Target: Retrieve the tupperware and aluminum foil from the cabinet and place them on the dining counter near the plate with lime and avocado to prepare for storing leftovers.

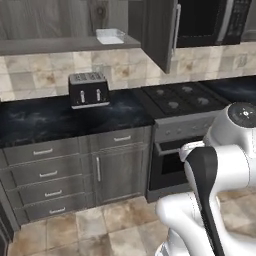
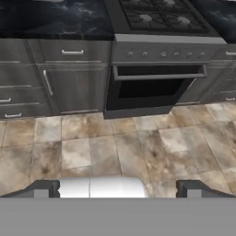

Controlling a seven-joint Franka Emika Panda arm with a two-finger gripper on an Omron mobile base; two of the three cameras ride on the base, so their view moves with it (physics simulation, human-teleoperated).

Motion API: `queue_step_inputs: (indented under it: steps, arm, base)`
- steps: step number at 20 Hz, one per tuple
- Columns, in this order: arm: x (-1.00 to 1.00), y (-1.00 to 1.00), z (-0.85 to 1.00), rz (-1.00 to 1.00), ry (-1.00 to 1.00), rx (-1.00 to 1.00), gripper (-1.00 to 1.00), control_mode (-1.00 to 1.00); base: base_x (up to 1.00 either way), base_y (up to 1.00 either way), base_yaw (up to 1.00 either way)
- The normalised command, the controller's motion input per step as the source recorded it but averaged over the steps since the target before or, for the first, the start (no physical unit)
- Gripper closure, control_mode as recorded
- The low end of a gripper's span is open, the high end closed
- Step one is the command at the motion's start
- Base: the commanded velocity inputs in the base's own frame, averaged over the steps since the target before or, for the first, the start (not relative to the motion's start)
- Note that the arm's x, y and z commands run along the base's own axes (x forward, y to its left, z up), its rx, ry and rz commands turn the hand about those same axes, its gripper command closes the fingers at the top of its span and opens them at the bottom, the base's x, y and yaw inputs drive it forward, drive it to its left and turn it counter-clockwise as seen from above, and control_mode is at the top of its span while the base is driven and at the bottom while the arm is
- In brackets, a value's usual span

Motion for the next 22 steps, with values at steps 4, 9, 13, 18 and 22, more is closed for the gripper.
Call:
queue_step_inputs:
  steps: [4,9,13,18,22]
  arm:
    - [0.00,0.00,0.00,0.00,0.00,0.00,-1.00,1.00]
    - [0.00,0.00,0.00,0.00,0.00,0.00,-1.00,1.00]
    - [0.00,0.00,0.00,0.00,0.00,0.00,-1.00,1.00]
    - [0.00,0.00,0.00,0.00,0.00,0.00,-1.00,1.00]
    - [0.00,0.00,0.00,0.00,0.00,0.00,-1.00,1.00]
  base:
    - [1.00,0.44,-0.03]
    - [1.00,0.42,-0.02]
    - [0.98,0.44,-0.03]
    - [0.72,0.47,-0.04]
    - [0.49,0.46,-0.05]
